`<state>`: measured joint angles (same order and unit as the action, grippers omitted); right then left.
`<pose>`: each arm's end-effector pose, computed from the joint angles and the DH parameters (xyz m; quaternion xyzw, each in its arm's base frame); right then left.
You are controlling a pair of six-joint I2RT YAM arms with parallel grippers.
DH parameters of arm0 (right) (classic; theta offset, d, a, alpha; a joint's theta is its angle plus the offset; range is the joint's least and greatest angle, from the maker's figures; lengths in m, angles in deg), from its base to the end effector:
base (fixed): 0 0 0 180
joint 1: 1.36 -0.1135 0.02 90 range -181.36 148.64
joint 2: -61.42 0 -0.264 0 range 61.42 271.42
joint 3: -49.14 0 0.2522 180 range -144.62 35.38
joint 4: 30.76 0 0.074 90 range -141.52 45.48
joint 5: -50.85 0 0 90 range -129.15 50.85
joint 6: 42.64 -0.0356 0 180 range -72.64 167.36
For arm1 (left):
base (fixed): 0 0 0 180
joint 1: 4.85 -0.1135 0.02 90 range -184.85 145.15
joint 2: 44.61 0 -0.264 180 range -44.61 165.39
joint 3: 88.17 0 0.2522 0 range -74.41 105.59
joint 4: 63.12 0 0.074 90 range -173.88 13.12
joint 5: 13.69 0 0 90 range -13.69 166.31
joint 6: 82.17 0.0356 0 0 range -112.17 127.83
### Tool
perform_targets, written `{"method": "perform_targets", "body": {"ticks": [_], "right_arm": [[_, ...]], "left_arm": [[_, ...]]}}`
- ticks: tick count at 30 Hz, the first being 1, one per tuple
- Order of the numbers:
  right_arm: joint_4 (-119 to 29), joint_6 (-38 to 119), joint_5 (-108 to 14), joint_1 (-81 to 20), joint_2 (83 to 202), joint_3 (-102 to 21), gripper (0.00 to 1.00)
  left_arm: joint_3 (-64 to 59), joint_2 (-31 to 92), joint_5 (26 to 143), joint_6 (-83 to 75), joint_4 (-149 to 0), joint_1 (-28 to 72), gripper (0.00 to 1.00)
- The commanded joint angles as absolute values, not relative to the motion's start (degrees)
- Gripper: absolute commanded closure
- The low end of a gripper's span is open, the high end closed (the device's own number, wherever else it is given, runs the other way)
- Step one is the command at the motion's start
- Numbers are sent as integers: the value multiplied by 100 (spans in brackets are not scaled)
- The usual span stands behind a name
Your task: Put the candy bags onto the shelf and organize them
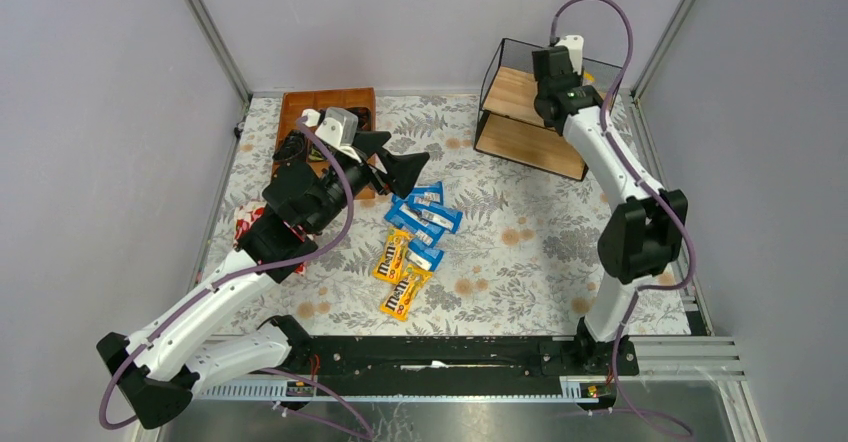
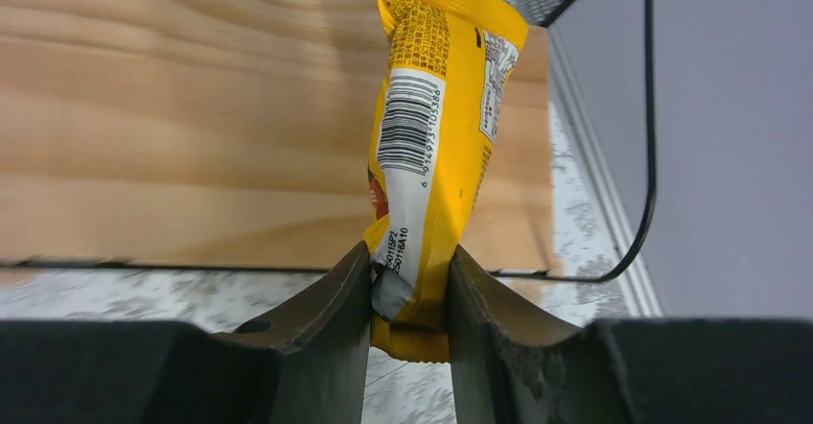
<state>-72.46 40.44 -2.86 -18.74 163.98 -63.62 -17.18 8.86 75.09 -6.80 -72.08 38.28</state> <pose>0.4006 0.1033 0.3622 0.0760 0.8395 -0.1679 0.5111 0.1550 -0.1442 0.4179 0.1528 0.6342 -0.3599 0.6670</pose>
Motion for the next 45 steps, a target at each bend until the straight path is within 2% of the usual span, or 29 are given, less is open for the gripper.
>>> {"method": "perform_targets", "body": {"ticks": [1, 11, 30, 36, 44, 45], "right_arm": [[-7682, 4670, 62, -1472, 16823, -6997, 63], [-7930, 4984, -184, -1044, 17479, -7468, 63], [-7953, 5828, -971, -729, 17476, -7175, 63], [-7792, 6006, -821, -683, 17480, -7037, 61], [-7791, 6105, -625, -680, 17504, -7142, 49], [-7832, 6080, -617, -680, 17506, -7183, 45]], "left_arm": [[-1701, 897, 7604, -719, -6898, 3856, 1], [-1719, 920, 7517, -671, -6905, 3946, 1], [-1744, 935, 7498, -667, -6879, 4041, 1], [-1754, 975, 7501, -667, -6871, 4050, 1], [-1755, 995, 7498, -667, -6871, 4050, 1], [-1755, 997, 7499, -667, -6871, 4050, 1]]}}
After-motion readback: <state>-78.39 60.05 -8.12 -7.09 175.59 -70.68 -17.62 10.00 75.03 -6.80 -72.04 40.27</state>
